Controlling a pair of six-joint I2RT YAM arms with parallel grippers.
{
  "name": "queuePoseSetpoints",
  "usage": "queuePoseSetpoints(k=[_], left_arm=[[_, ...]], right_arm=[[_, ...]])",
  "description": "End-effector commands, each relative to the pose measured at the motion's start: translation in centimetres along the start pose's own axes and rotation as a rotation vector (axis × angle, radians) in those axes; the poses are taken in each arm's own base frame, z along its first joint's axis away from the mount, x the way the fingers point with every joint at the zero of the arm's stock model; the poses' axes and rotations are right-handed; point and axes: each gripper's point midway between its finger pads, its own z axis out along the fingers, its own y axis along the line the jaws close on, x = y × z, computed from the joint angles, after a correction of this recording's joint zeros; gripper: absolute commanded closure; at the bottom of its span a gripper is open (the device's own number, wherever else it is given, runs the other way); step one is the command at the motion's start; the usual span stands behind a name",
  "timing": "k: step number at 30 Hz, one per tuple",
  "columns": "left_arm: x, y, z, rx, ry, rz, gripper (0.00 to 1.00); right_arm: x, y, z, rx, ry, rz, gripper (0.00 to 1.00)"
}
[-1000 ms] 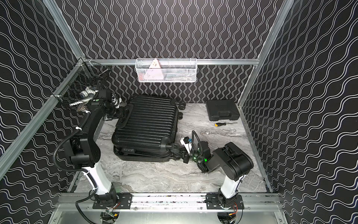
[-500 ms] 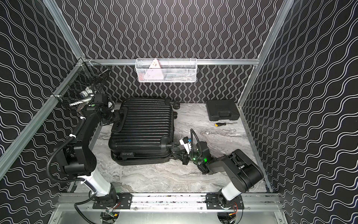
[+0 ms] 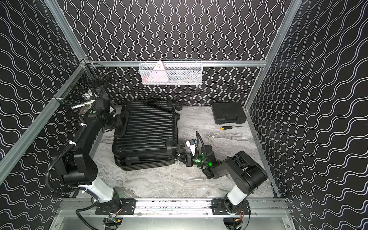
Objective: Close the suitcase zippers
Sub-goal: Zip the zipper on the suitcase.
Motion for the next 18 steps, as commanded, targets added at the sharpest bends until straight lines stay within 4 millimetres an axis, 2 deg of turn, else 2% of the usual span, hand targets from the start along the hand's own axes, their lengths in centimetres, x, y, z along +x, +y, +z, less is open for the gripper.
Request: queuePoseSetpoints(k=[1, 7, 18], left_arm=[[-4.9, -0.8, -1.4, 0.068, -0.212, -0.207, 0.89], [-5.0, 0.6, -2.7, 0.021, -0.288, -0.321, 0.92], [-4.7, 1.8, -4.5, 0.01, -0.385, -0.471, 0.95]], right_arm=[[-0.7, 2.0, -0.5, -0.06, -0.03, 0.046, 1.0], [-0.2, 2.0, -0.9, -0.015, -0.022, 0.104, 1.0], [0.7, 3.5, -0.1, -0.065, -0.015, 0.187, 1.0]])
